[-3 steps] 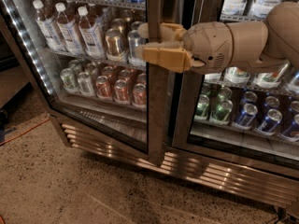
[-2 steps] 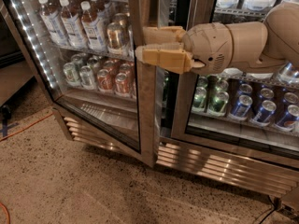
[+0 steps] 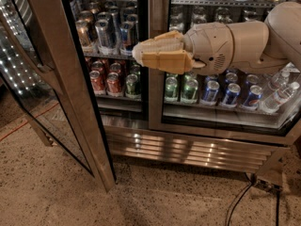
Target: Open left fridge door
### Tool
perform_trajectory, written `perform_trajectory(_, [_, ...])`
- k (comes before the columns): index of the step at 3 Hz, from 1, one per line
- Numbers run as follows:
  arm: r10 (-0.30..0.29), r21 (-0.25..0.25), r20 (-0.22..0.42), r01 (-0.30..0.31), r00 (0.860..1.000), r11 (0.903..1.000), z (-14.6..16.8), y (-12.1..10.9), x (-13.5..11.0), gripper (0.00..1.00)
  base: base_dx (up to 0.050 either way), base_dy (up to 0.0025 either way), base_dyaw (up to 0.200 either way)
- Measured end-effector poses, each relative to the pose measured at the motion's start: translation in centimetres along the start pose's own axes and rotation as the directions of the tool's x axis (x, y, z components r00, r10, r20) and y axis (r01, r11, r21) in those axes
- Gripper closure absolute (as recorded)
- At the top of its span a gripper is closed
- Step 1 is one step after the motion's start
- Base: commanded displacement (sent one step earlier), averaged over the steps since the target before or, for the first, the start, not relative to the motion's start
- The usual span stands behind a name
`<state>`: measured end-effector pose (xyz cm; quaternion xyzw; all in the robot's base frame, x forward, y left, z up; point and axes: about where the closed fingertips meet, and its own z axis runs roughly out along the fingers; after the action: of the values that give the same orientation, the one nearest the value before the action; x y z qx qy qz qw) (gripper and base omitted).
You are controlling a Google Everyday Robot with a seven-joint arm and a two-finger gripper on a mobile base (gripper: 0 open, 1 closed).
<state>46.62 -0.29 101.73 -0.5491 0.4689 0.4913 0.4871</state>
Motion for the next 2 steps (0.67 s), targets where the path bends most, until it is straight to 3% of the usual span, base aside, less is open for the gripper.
perform_trajectory(1, [0.0,0.0,0.0,0.0,1.0,1.0,0.0,0.0,0.0,1.0,0.0,0.0,0.0])
perform_trajectory(2, [0.0,0.0,0.0,0.0,1.0,1.0,0.01,0.0,0.0,0.81,0.0,0.0,0.0])
